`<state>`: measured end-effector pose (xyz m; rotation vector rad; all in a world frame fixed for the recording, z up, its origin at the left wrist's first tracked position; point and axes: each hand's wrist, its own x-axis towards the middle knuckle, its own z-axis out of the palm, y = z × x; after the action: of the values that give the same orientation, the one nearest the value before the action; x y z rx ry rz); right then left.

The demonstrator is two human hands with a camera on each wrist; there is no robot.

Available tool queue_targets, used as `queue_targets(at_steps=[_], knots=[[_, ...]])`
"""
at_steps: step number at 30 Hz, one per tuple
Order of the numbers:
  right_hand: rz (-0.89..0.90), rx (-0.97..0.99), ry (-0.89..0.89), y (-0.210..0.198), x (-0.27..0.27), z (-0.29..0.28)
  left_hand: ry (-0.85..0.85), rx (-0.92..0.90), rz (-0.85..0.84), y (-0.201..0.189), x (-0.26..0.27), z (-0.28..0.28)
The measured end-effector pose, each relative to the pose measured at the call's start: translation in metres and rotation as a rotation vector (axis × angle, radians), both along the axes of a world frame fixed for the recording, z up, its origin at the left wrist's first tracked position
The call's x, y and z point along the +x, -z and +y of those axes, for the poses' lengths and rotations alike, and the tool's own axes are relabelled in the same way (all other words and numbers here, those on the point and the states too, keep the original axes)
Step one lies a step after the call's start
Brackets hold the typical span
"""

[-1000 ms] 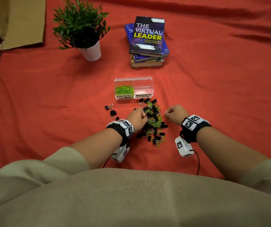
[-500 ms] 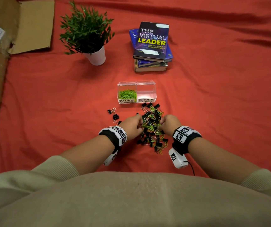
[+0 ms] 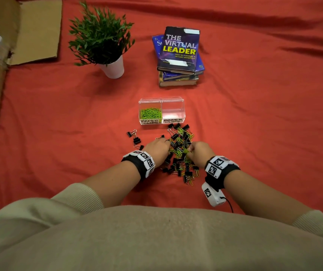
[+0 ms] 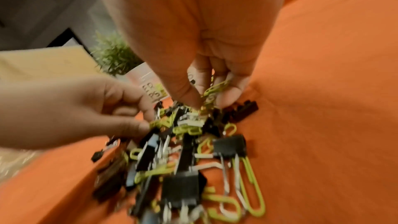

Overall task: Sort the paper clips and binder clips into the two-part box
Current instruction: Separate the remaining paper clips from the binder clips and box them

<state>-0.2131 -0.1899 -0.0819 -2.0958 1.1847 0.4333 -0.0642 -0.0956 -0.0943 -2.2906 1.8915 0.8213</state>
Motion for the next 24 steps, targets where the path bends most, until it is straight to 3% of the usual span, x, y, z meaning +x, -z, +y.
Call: queue_targets(at_steps=[6,12,16,21,24], knots=[[-0.220,0.331,0.280,-0.025,0.002,-0.029,-0.116,-0.014,0.120,0.001,0.012,0.019],[-0.440,0.582,0.389,-0.068,0.061,-0.052,-0.439,-0.075,0.344,-0.005,0.024,0.033],[-0.410,0.414,0.277,-0.069,0.122,-0.055,-0.568,-0.039,0.437,-0.007,0.037,0.041],[-0.180,-0.113,-0.127,-0.050,0.177,-0.042,-0.665,-0.045,0.462,-0.012,0.056,0.044],[-0.149,-0.169,-0.271,-0.041,0.184,-0.032,-0.630,-0.064,0.414,-0.022,0.066,0.037]])
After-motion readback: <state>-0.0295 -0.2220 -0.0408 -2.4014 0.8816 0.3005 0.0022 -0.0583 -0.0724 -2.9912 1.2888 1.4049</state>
